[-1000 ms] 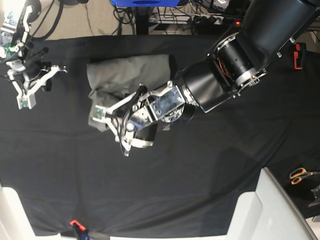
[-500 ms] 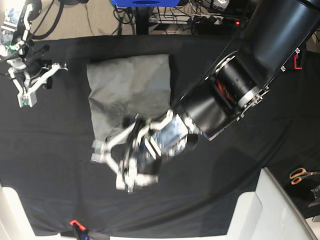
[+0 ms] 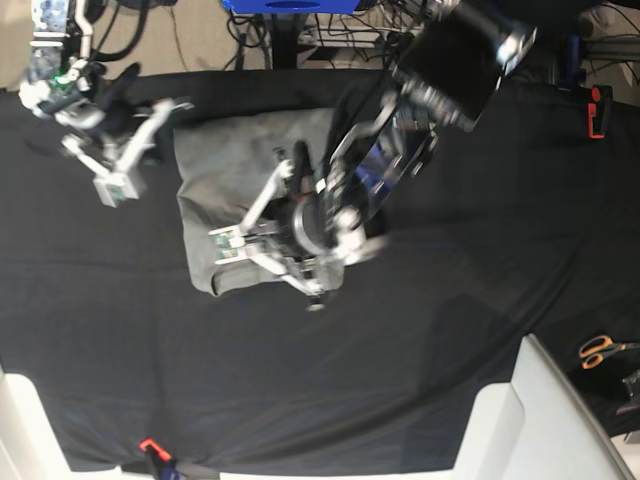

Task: Fold the T-shirt properly
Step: 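Grasp the stack's edges with both grippers and square the fold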

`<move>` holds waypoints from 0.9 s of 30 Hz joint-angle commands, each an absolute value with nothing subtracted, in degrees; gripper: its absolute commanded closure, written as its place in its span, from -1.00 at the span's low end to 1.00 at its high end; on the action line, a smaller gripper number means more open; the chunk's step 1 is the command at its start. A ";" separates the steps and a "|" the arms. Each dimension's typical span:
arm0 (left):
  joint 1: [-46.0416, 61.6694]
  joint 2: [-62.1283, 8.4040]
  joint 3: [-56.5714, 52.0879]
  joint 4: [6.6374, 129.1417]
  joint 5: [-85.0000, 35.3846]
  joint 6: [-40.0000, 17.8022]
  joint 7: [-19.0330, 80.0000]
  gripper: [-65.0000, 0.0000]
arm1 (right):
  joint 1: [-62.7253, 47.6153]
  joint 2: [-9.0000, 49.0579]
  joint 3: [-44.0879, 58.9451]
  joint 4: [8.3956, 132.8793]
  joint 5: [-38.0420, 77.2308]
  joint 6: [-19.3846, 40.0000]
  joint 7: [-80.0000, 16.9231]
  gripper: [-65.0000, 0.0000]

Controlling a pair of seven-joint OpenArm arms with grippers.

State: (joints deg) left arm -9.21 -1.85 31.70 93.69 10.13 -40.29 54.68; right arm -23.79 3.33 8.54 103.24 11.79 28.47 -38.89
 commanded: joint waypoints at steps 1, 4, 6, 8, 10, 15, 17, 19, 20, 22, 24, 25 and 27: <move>-7.96 -1.71 30.73 96.57 10.59 -40.00 53.49 1.00 | -23.60 3.82 7.78 104.57 12.09 28.44 -38.02 1.00; -1.89 -2.07 28.70 99.03 11.38 -40.00 53.23 1.00 | -23.25 3.82 4.26 104.57 12.00 28.62 -38.11 1.00; 1.01 -2.07 27.91 99.03 11.30 -40.00 53.23 1.00 | -23.16 3.82 1.80 104.57 12.00 28.62 -38.11 1.00; 2.95 -2.07 28.00 99.03 11.30 -40.00 53.23 1.00 | -22.37 3.82 -0.40 104.31 12.00 28.62 -38.11 1.00; 4.53 -2.07 28.00 99.03 11.30 -40.00 53.14 1.00 | -21.93 3.74 -2.24 102.37 12.00 28.62 -38.11 1.00; 6.02 -2.07 28.00 95.78 11.30 -40.00 49.36 1.00 | -20.26 3.47 -3.12 97.19 12.18 28.62 -37.67 1.00; 6.02 -2.07 28.00 93.05 11.30 -40.00 48.92 1.00 | -19.65 3.47 -2.77 94.99 12.18 28.62 -37.67 1.00; 6.02 -2.24 28.35 90.95 11.30 -40.00 48.75 1.00 | -19.47 3.47 -2.77 92.53 12.18 28.62 -37.49 1.00; 6.02 -2.77 28.44 90.15 11.30 -40.00 48.75 1.00 | -19.47 3.47 -2.77 91.38 12.18 28.62 -37.05 1.00; 6.02 -3.30 28.44 89.36 11.30 -40.00 48.75 1.00 | -19.65 3.56 -2.77 89.63 12.18 28.70 -35.03 1.00; 6.02 -3.47 28.18 88.66 11.30 -40.00 48.75 1.00 | -19.74 3.82 -2.77 88.31 12.18 28.70 -33.80 1.00; 6.02 -4.09 28.09 88.13 11.30 -40.00 48.75 1.00 | -19.74 3.91 -2.68 88.13 12.18 28.70 -33.71 1.00; 6.11 -4.62 28.53 87.87 11.30 -40.00 48.75 1.00 | -19.91 3.91 -1.27 88.48 12.18 28.70 -33.63 1.00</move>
State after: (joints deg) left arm 6.37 -4.49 28.40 87.24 10.72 -40.32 47.99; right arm -19.88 3.57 -1.67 87.53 12.01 28.91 -34.22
